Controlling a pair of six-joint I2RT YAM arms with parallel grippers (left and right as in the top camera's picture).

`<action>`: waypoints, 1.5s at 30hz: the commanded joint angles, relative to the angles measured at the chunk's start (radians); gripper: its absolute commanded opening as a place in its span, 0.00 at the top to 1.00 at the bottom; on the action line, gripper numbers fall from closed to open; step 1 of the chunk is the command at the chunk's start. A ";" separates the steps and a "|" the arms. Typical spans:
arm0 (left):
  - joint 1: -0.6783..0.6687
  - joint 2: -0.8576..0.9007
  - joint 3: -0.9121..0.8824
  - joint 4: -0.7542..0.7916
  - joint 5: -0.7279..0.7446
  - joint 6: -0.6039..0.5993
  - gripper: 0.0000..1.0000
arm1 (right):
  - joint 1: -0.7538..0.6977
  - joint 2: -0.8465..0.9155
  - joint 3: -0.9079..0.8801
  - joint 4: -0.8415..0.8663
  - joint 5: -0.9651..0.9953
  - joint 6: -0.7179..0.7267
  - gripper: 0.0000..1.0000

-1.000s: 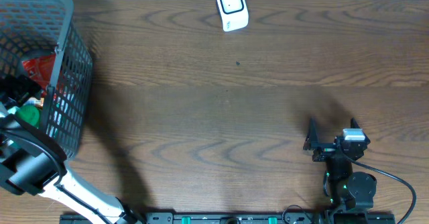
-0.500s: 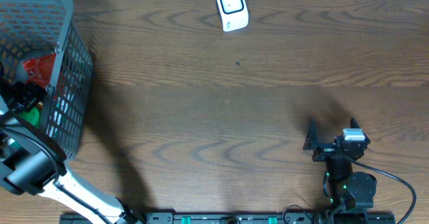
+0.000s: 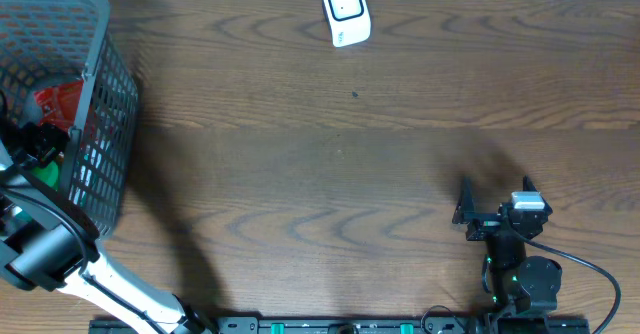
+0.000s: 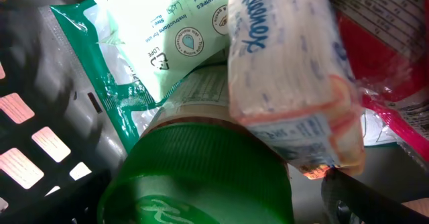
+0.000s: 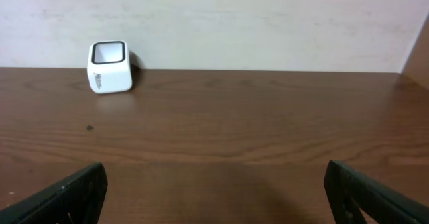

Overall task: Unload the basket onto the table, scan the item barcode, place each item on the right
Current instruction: 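Grasp the green-capped Knorr jar with the left gripper and lift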

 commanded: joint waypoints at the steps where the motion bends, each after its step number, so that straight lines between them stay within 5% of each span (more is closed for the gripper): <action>1: 0.005 0.013 -0.010 0.002 -0.005 0.001 0.02 | 0.001 -0.002 -0.002 -0.004 -0.005 0.010 0.01; 31: 0.102 -0.018 0.000 -0.013 0.193 0.010 0.07 | 0.001 -0.002 -0.002 -0.004 -0.005 0.010 0.01; 39: 0.102 -0.018 -0.003 -0.005 0.193 0.010 0.25 | 0.001 -0.002 -0.002 -0.004 -0.005 0.010 0.01; 45: 0.102 -0.018 -0.003 -0.002 0.193 0.010 0.27 | 0.001 -0.002 -0.002 -0.004 -0.005 0.010 0.01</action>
